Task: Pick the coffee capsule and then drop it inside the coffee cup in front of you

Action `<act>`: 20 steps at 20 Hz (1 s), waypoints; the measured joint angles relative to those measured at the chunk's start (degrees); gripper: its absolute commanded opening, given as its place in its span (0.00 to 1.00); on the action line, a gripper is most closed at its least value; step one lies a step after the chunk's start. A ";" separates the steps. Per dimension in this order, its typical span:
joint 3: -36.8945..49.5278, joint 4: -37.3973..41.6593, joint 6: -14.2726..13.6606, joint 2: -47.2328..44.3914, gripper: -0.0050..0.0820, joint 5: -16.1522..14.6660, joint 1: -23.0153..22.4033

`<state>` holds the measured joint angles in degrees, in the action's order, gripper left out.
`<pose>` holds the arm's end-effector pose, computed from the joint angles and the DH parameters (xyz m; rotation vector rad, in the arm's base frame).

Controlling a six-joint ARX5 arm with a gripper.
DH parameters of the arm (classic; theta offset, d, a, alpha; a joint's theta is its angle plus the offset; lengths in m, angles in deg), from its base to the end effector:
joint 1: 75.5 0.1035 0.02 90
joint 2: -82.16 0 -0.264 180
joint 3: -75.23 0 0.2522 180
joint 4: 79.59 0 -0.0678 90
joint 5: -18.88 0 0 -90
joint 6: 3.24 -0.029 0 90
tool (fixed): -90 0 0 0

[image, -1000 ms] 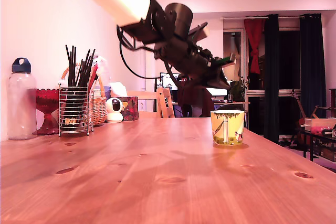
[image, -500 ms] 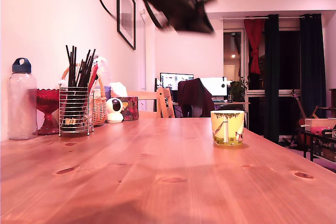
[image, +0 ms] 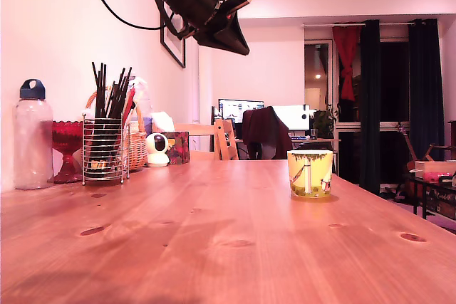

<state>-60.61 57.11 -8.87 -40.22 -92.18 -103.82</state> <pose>0.4255 -0.2411 0.3380 0.1240 0.4942 -0.8677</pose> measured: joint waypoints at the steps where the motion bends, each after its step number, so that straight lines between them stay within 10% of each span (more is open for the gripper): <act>1: 0.00 -1.01 -0.42 0.02 0.04 -0.07 -0.04; 9: 4.39 -4.70 -1.73 1.66 0.04 0.11 0.63; 20: 46.58 17.92 0.52 28.09 0.04 2.21 9.75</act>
<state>-14.03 75.03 -8.35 -12.14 -89.97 -94.07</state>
